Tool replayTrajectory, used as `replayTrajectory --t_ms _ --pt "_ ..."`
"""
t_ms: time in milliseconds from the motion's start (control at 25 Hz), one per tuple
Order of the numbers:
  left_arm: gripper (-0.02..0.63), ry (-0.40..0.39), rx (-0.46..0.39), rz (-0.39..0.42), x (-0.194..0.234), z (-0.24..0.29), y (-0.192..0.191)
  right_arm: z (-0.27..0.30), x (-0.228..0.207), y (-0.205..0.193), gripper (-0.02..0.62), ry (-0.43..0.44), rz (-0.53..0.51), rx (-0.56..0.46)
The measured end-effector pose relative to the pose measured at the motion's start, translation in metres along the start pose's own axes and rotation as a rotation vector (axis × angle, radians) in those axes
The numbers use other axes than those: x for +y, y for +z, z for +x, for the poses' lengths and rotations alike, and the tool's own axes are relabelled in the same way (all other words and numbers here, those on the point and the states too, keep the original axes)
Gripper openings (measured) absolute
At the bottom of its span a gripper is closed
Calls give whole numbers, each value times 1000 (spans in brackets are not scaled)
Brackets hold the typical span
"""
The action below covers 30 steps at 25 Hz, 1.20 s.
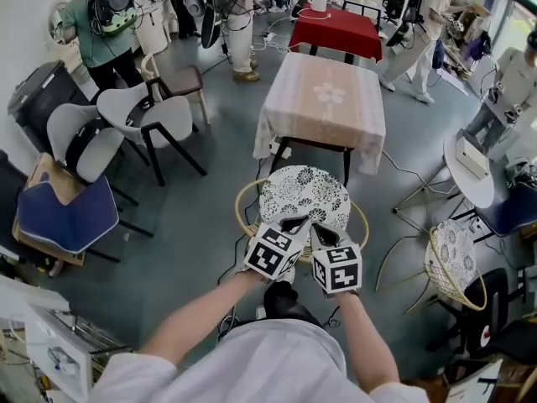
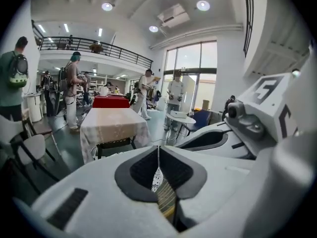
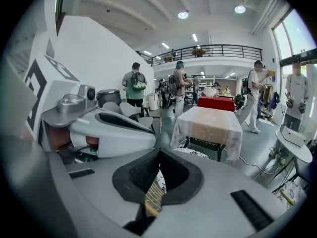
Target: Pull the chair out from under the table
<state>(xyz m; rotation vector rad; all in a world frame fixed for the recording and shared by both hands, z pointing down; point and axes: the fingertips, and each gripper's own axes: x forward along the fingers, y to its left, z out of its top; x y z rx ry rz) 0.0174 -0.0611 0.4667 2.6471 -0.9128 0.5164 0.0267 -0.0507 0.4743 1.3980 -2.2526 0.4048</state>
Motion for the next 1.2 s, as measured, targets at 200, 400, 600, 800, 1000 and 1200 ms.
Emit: replayTrajectory --t_ms 200,400,600,800,1000,1200 --pt "6 41 -49 -59 5 -8 8 -6 0 16 2 -10 35 -84" --pt "6 87 -64 -64 12 -12 11 -9 -3 18 2 -13 69 -105" --pt "5 104 -63 -60 9 -12 15 -14 -5 18 2 -9 79 -109" --pt "5 102 -70 -41 5 -13 18 -14 -6 18 2 -9 78 -113" --pt "5 108 -76 -32 8 -12 21 -12 -6 18 3 -10 83 -116" --pt "6 109 -65 -35 6 -9 18 -15 -9 15 2 -10 92 -114"
